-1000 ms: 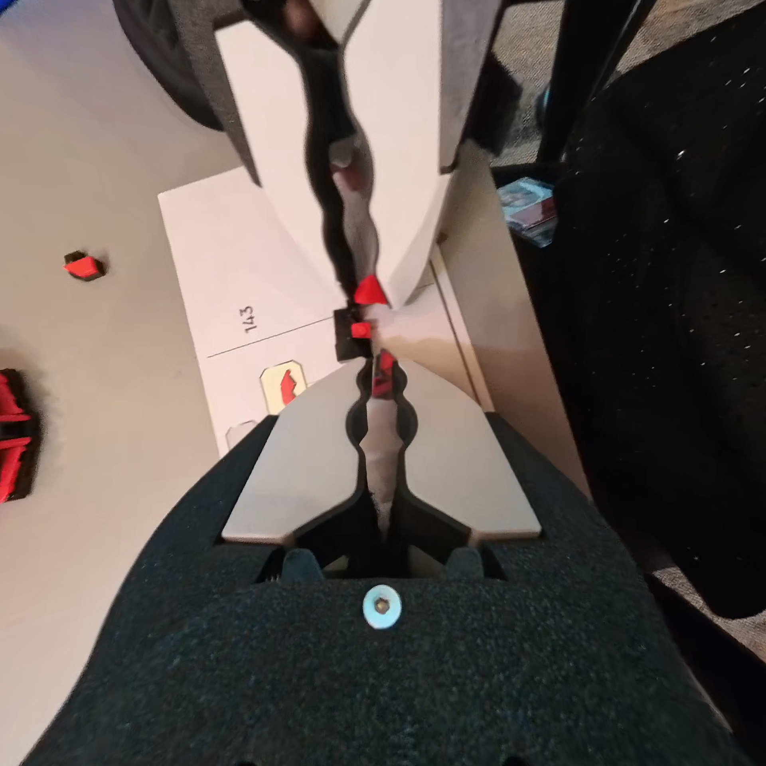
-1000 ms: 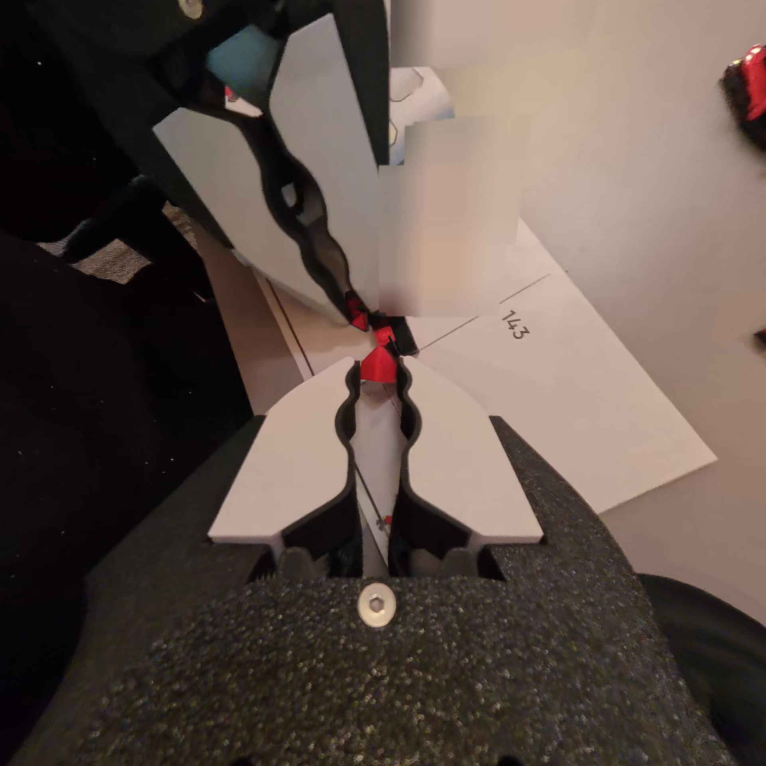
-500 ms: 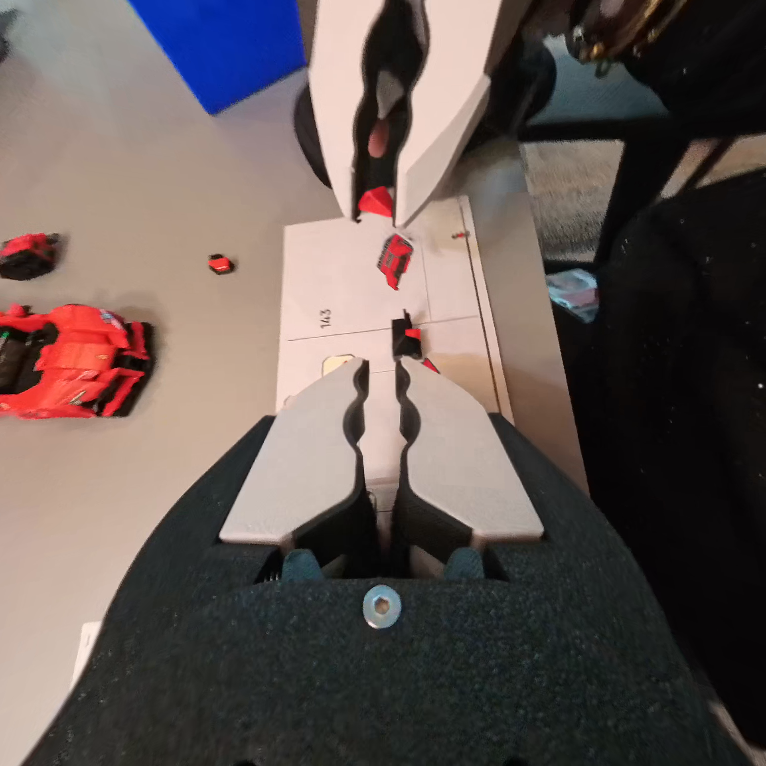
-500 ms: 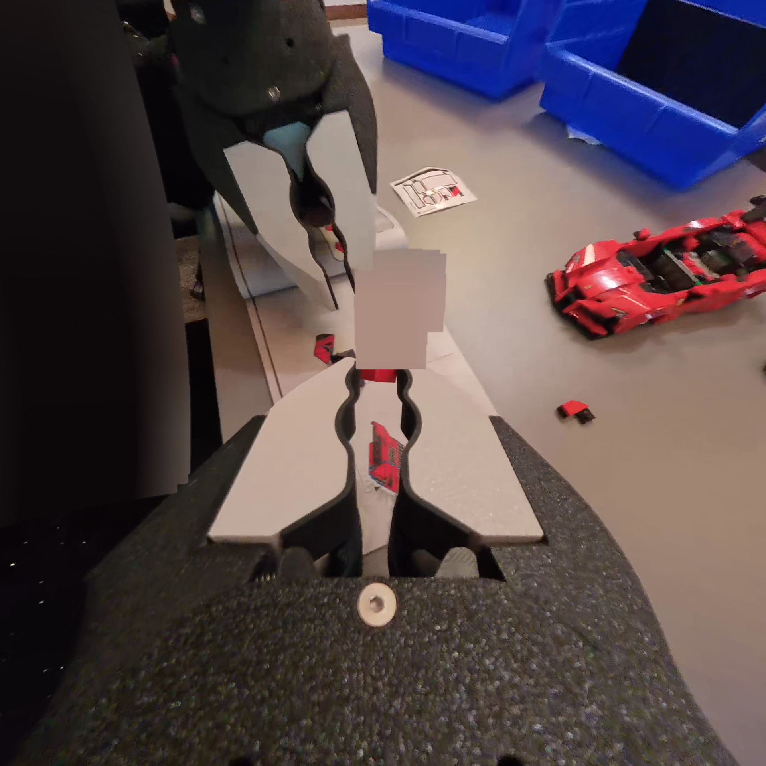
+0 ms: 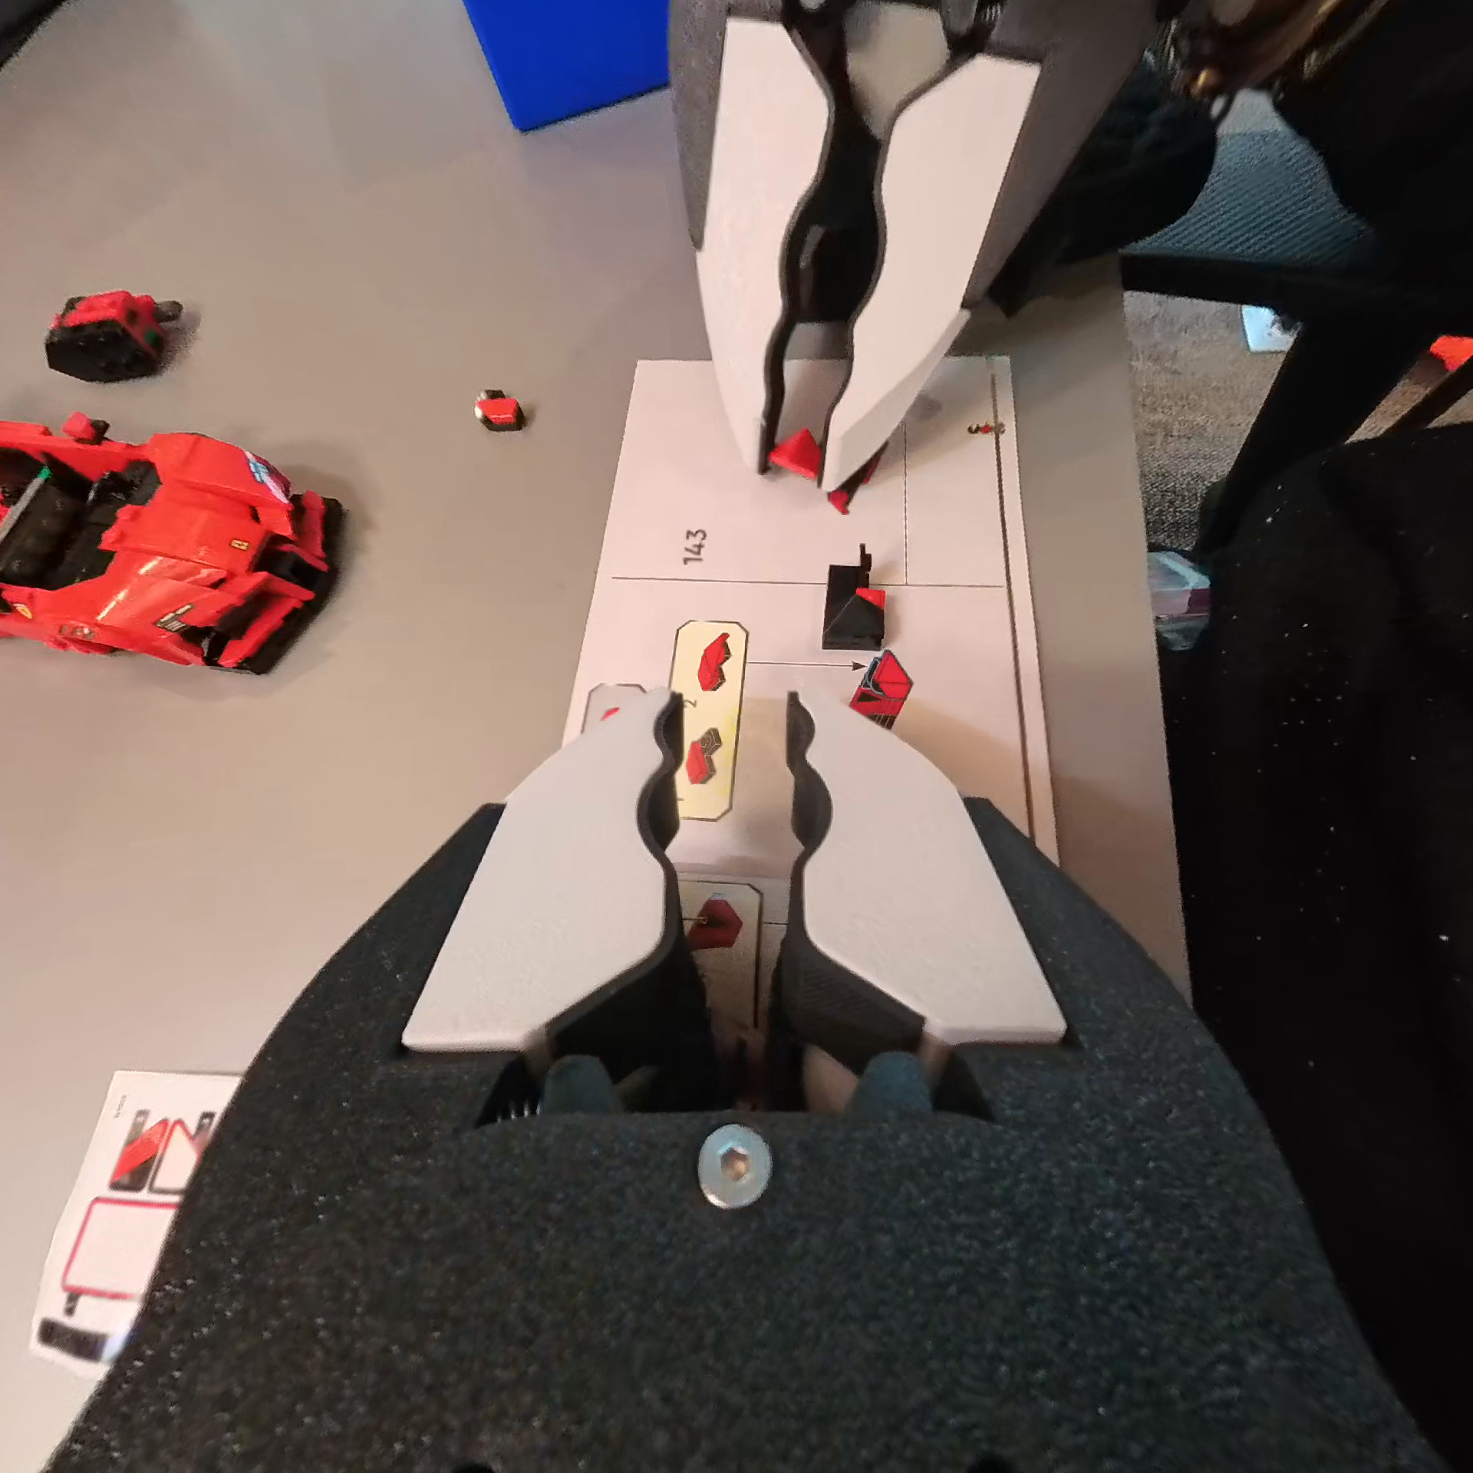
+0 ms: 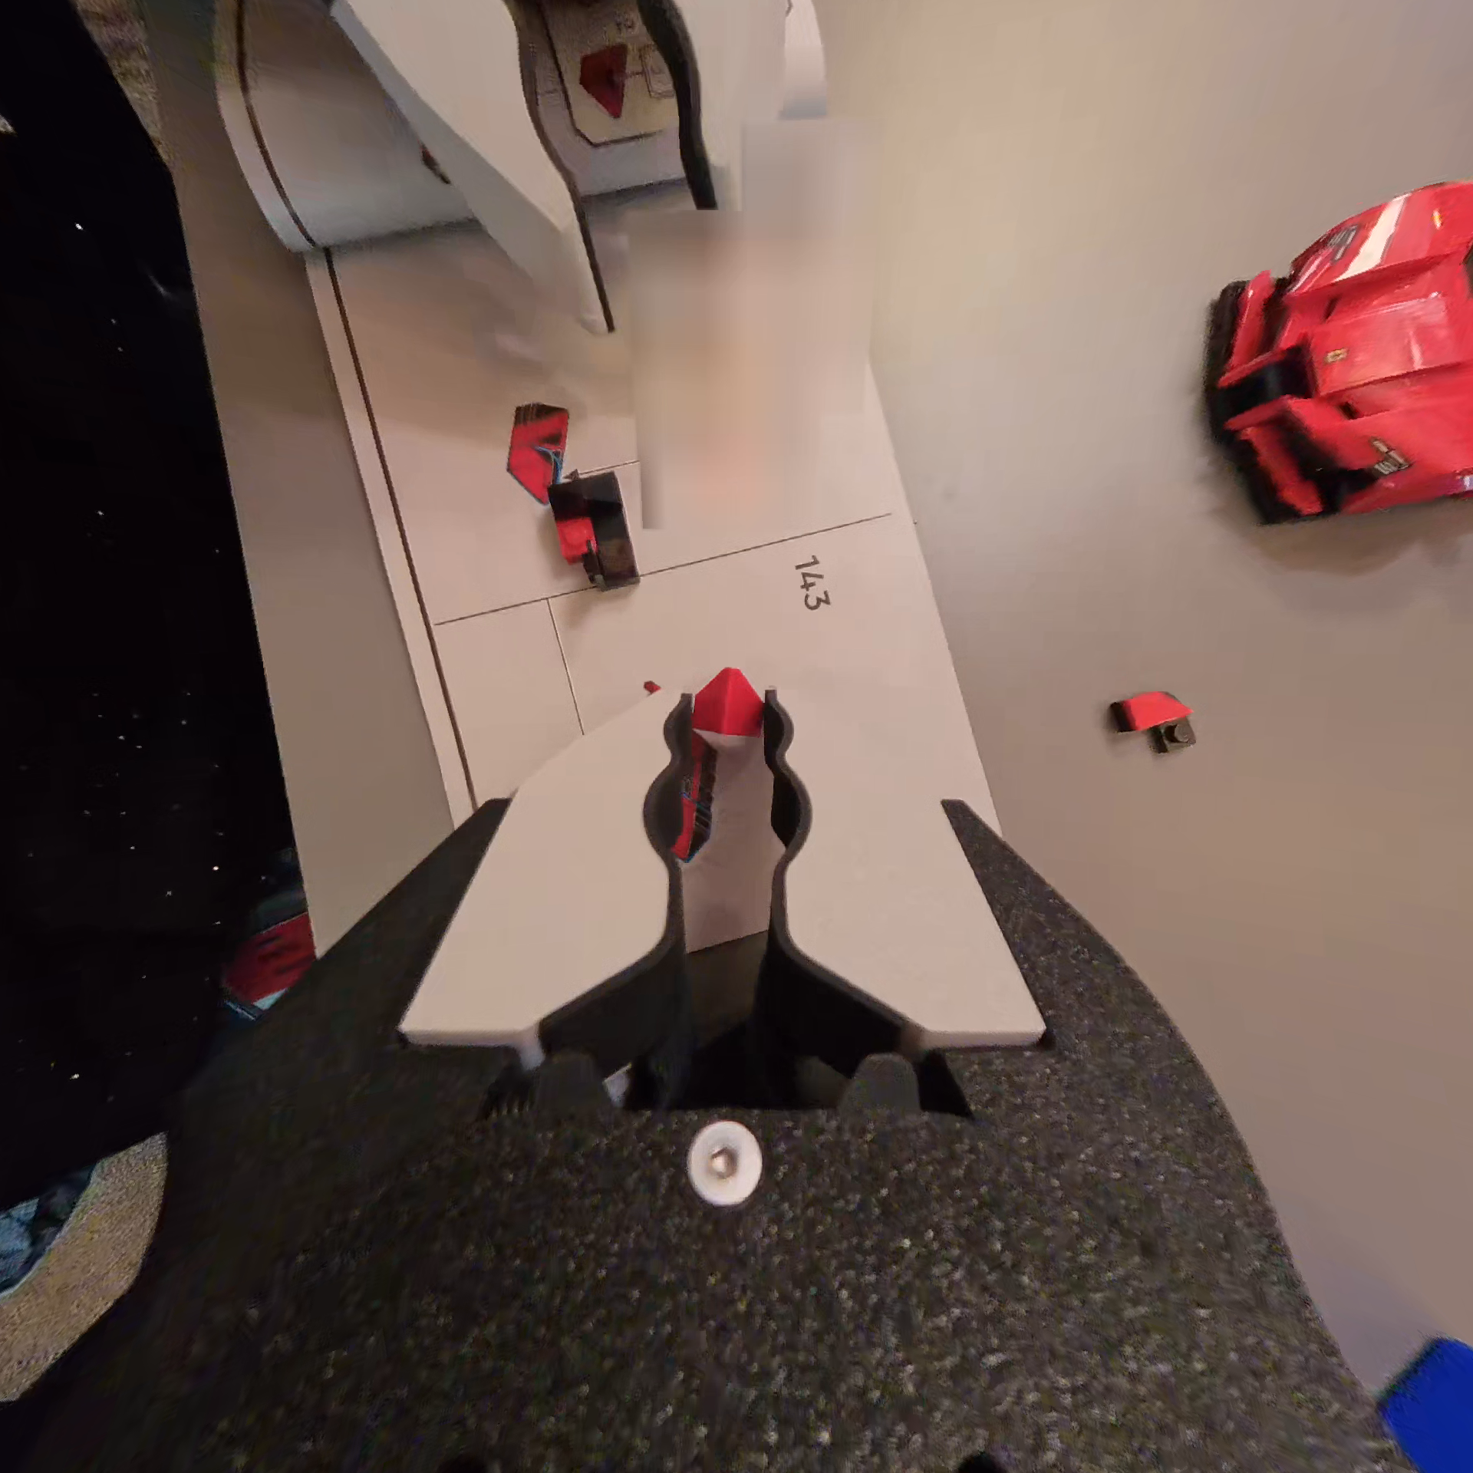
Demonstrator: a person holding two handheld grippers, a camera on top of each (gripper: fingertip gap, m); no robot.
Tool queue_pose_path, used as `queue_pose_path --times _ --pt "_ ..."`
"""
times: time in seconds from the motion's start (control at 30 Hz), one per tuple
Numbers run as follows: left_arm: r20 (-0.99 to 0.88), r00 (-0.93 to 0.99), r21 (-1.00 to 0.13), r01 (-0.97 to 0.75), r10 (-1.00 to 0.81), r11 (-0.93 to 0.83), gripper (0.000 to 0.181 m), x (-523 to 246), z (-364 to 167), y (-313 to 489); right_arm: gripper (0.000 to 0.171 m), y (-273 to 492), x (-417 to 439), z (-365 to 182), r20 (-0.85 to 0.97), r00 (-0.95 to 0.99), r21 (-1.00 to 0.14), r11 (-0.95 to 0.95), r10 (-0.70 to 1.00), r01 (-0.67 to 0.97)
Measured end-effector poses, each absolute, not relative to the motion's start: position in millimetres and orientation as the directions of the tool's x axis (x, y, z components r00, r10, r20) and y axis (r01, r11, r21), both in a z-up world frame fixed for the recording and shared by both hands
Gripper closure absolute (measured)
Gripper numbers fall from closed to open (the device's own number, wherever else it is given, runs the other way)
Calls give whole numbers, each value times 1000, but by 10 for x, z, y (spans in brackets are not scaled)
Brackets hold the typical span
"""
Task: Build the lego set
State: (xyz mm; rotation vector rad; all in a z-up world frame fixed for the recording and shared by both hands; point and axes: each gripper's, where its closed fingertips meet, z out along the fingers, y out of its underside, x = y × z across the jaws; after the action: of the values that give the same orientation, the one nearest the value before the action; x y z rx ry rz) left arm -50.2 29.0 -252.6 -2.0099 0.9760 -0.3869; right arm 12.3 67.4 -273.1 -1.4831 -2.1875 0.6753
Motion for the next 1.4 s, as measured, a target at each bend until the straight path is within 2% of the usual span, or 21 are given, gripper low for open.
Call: queue_pose_path --times 0.07,0.13,0.43,0.63,0.73,0.8,0.9,1.0,1.1,1.2,1.23,1.3,1.33,1.4 --pt "-92 645 -791 -510 -759 -338 157 -499 -2558 290 153 702 141 -2756 71 -352 -560 330 933 760" --pt "-91 643 -793 -509 -761 -335 157 -495 -2558 291 142 695 136 -2748 59 -348 -561 319 936 764" --pt "-82 651 -815 -480 -755 -325 157 -508 -2528 295 136 694 146 -2742 28 -302 -580 262 953 771" --pt "-31 686 -834 -419 -727 -359 157 -555 -2487 349 129 728 68 -2407 22 -184 -758 136 983 638" --pt "-38 697 -845 -405 -716 -350 157 -572 -2460 359 112 762 60 -2295 42 -134 -811 112 990 574" --pt "-45 697 -848 -406 -716 -342 157 -572 -2452 356 90 817 43 -2247 58 -91 -831 99 994 547" --pt "-41 695 -842 -410 -717 -349 157 -569 -2468 356 71 971 -3 -2055 127 -7 -876 116 992 467" --pt "-28 701 -835 -408 -712 -369 158 -577 -2489 366 69 1206 -19 -1679 188 91 -930 147 978 336" --pt "-38 702 -829 -419 -711 -369 159 -578 -2503 368 71 1503 -46 -1411 155 109 -946 116 982 302" --pt "-44 693 -821 -436 -719 -370 159 -566 -2525 357 70 1949 -196 -1334 90 83 -927 53 992 371" --pt "-44 694 -818 -438 -719 -373 159 -565 -2532 359 75 2160 -265 -1318 95 94 -916 50 991 399" --pt "-52 694 -810 -449 -718 -376 159 -566 -2549 359 97 2534 -419 -1368 176 49 -860 129 983 493" --pt "-56 689 -808 -456 -722 -373 159 -558 -2554 352 94 2672 -505 -1464 215 -13 -811 186 977 555" --pt "-59 683 -808 -461 -728 -366 159 -550 -2555 342 86 2836 -665 -1734 182 -160 -695 242 970 677"
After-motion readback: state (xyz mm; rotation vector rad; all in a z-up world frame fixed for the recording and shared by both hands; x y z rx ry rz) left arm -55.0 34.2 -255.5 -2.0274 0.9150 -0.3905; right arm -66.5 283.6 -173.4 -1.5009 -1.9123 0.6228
